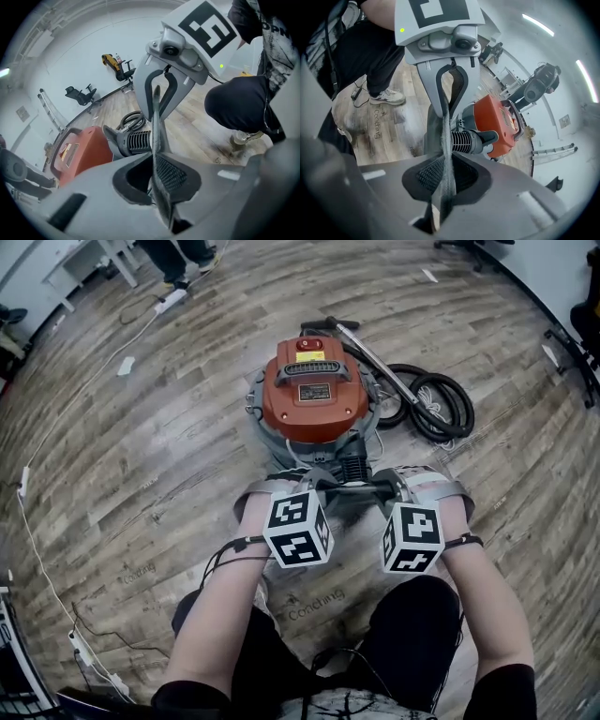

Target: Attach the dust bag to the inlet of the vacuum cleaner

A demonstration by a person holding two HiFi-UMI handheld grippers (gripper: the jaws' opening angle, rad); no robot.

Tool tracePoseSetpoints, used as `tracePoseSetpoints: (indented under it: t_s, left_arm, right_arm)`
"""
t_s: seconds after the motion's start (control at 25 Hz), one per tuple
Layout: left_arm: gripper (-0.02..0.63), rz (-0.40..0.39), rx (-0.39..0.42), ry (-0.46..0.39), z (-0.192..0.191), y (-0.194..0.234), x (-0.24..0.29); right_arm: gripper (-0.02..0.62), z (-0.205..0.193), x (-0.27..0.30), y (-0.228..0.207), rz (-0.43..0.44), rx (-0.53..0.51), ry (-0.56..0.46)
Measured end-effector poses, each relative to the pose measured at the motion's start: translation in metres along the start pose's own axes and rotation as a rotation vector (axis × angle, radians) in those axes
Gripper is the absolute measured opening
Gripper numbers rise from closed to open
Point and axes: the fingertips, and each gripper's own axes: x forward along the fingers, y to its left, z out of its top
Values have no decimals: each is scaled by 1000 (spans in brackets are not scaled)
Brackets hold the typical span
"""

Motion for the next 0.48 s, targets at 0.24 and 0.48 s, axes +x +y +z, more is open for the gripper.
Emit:
tracePoseSetpoints:
  t_s: [0.24,0.48]
  left_arm:
    - [26,-19,-10,-33,0,6,0]
    - [26,-16,-18,-75,9,15,0]
  right_arm:
    - [46,0,5,-7,31,12,5]
    - [46,-12,23,-8,37,143,-22]
